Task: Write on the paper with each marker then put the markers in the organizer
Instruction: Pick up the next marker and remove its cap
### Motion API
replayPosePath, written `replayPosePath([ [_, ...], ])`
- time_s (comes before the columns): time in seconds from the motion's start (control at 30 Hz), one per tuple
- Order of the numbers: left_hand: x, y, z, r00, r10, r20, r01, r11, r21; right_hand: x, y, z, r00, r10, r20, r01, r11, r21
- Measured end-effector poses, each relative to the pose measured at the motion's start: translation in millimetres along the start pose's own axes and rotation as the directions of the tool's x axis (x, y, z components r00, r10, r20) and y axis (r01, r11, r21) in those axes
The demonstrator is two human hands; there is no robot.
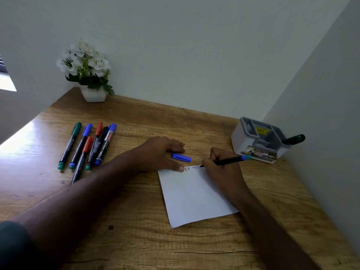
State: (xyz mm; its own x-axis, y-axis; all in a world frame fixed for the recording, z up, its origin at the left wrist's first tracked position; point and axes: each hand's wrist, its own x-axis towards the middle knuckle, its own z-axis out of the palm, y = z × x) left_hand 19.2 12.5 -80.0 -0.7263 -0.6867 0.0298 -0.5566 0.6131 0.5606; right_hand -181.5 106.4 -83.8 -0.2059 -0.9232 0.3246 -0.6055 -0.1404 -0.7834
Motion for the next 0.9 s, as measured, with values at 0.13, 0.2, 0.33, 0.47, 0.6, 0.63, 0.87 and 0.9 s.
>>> replayPosePath([
  [0.13, -0.2, -1.0, 0.9, 1.0, 0.001, 0.001, -0.001, 1.0, -0.011, -0.7, 1.9, -0.9, 1.0, 0.02, -0.001, -0.02, 1.0, 0.007],
  [0.2, -0.2, -1.2, 0.5, 1.0, 0.001, 0.002, -0.001, 1.0, -0.006, 0.0, 1.9, -0.2, 0.999, 0.029, -0.013, -0.029, 1.0, 0.01],
  [0.33, 0.6, 0.4, 0.2, 1.0, -0.004, -0.002, 0.004, 1.0, 0.004, 1.8, 0.4, 1.3, 1.0, 0.026, -0.013, -0.026, 1.0, -0.008],
  [0.47, -0.6, 1.0, 0.1, 1.0, 0.003, 0.0, -0.003, 1.0, 0.008, 0.0, 2.3, -0.9, 0.999, 0.023, -0.025, -0.022, 0.999, 0.037],
  [0.6, -0.5, 1.1, 0.3, 1.0, -0.001, -0.005, 0.001, 1.0, 0.016, 0.4, 1.3, 0.1, 1.0, 0.02, -0.014, -0.02, 1.0, 0.018],
  [0.63, -0.4, 1.3, 0.4, 1.0, 0.0, -0.005, 0.0, 1.0, 0.017, 0.5, 0.7, 0.0, 1.0, 0.015, -0.027, -0.014, 1.0, 0.025],
  [0.87, -1.9, -0.4, 0.1, 0.993, 0.063, -0.101, -0.067, 0.997, -0.03, -1.1, -2.0, -9.3, 0.996, -0.026, -0.086, 0.04, 0.985, 0.171],
  [0.9, -2.0, -0.5, 0.1, 0.99, 0.077, -0.119, -0.08, 0.996, -0.026, -1.8, -2.4, -9.3, 0.996, -0.043, -0.075, 0.056, 0.982, 0.178],
])
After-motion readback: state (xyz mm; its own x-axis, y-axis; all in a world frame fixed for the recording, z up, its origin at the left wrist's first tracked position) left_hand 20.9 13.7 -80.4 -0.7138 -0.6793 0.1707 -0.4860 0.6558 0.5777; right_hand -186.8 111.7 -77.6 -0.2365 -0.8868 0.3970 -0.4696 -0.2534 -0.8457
